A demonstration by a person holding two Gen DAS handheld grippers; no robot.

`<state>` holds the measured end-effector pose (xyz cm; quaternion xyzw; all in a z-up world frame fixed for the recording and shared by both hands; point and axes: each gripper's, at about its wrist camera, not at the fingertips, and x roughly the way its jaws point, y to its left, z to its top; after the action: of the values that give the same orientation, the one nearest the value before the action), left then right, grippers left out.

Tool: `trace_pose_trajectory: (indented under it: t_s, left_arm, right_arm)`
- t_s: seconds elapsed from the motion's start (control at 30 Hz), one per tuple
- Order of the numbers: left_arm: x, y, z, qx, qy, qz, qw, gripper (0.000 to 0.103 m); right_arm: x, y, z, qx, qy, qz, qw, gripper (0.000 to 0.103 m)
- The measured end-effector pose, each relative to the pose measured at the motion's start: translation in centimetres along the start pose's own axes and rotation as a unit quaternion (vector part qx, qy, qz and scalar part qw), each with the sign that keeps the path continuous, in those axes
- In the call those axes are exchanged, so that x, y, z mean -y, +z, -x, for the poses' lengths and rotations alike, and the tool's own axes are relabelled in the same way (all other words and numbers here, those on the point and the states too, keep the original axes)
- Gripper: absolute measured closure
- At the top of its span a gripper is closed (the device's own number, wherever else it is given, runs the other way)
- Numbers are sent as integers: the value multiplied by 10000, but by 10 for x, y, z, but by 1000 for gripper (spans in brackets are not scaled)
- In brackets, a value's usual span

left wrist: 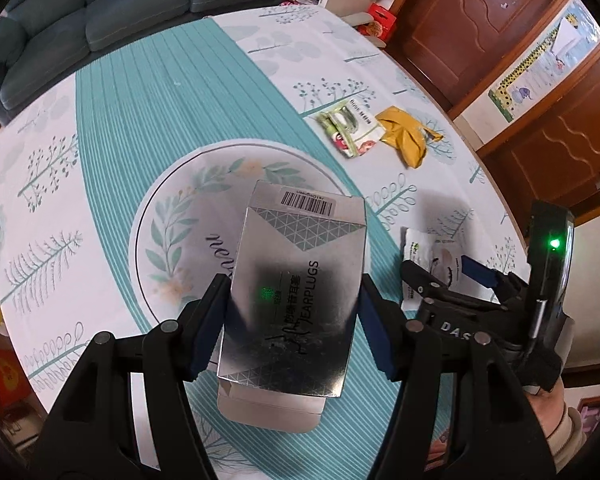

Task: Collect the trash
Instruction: 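Grasp the silver earplug box with the left gripper while the right gripper grasps the white wrapper, then carry the silver box and white wrapper over the trash bin with both grippers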

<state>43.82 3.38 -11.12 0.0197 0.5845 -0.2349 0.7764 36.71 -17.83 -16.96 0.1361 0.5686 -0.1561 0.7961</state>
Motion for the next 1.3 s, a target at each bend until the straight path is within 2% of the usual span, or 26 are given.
trace_pose_trajectory:
  t_s: [0.1,0.23,0.33,0.4,0.47,0.5,0.57,0.63,0.77,1.0,1.17,1.3]
  left_arm:
    - [-6,-5,-5,-74,-31,65,9999,43]
    - [-11,-11,-8,-144,-39,78,9999,43]
    - [-13,-14,-7,-164,-41,68,9998,43]
    - [-13,-16,-6,-161,-35,36,9999,43]
    - [-11,-18,-4,-171,-44,6,9998,43]
    - [-10,-19,-3,-176,-48,-8,9998,43]
    - [-5,-22,-2,-187,-59,-66,9998,43]
    - [0,-26,0,-211,-70,-126,9997,43]
    - [15,-36,3,-277,-81,-311,9991,43]
    - [55,-64,24,-290,-244,-771,9963,43]
    - [102,-95,43,-299,-590,-1132,9914,43]
    - [142,-126,46,-371,-953,-1287,9864,43]
  right_arm:
    - [-7,-2,-2,-21,-209,166,9996,12]
    - [-7,-3,-3,-24,-189,187,9996,13]
    - [-3,-4,-2,-17,-162,210,9996,19]
    - [0,-6,3,9,-186,205,9996,28]
    - [8,-7,9,39,-191,132,9997,45]
    - [12,-8,11,53,-192,113,9997,49]
    - [24,-9,16,106,-202,59,9997,74]
    - [37,-11,19,140,-46,-67,9999,91]
    - [65,-24,29,208,426,-466,9978,91]
    - [110,-79,80,534,1367,-920,9849,91]
    - [137,-136,123,728,1613,-997,9792,91]
    - [165,-184,147,818,1651,-1134,9763,91]
